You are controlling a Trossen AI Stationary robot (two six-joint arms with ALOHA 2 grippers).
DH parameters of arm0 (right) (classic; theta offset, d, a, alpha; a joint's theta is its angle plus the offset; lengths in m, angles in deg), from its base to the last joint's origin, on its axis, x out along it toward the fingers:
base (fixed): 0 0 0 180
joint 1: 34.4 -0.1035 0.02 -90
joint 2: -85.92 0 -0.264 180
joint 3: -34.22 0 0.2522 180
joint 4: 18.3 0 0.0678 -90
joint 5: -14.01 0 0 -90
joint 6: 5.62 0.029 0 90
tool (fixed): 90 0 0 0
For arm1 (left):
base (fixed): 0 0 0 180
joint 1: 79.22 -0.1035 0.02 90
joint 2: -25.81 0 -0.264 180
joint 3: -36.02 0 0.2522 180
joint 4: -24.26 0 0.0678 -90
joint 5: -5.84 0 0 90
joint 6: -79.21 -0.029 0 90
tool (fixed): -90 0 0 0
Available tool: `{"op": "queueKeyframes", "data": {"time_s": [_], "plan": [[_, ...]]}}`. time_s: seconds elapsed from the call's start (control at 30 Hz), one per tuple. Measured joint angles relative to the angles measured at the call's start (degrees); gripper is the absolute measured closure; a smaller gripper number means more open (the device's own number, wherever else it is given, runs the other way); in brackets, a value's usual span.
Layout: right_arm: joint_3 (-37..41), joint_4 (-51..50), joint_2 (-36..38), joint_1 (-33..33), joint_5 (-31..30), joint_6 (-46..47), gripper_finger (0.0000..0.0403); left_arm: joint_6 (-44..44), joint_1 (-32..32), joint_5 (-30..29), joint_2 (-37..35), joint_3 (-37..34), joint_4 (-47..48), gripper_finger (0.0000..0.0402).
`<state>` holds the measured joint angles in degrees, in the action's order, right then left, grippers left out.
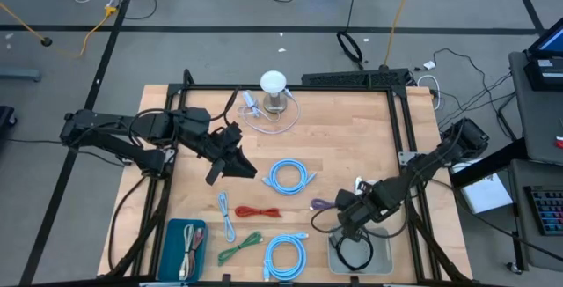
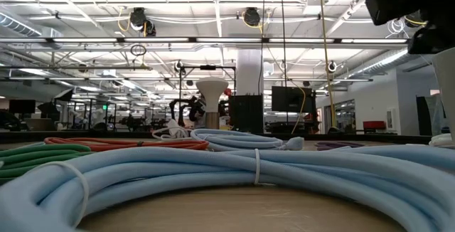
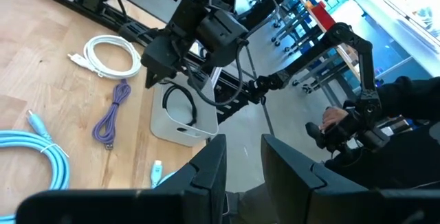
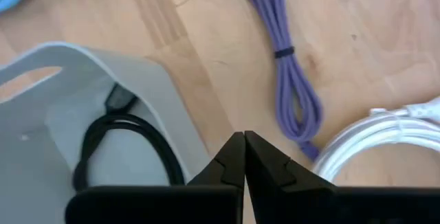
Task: Pick & Place USB Port
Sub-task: Put the black video cable into the gray bin
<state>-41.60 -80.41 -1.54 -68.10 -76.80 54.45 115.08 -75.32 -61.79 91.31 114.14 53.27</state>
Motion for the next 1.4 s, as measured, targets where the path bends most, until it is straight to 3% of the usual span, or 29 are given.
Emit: {"op": "queueKeyframes", "data": {"time_s": [0.37,0.6,1.4], "plan": [[1.15,-2.94,0.00,0.91,2.97,-1.88,0.0403,0.42,0.77,-0.04,0.00,0.00,0.00,0.0309],[2.94,-1.84,0.00,-1.26,6.91,0.72,0.0403,-0.06,1.38,-0.03,0.00,0.00,0.13,0.0309],[2.89,-0.56,0.00,-7.51,11.59,7.61,0.0403,-0.36,1.33,-1.50,0.00,0.00,3.34,0.0309]]}}
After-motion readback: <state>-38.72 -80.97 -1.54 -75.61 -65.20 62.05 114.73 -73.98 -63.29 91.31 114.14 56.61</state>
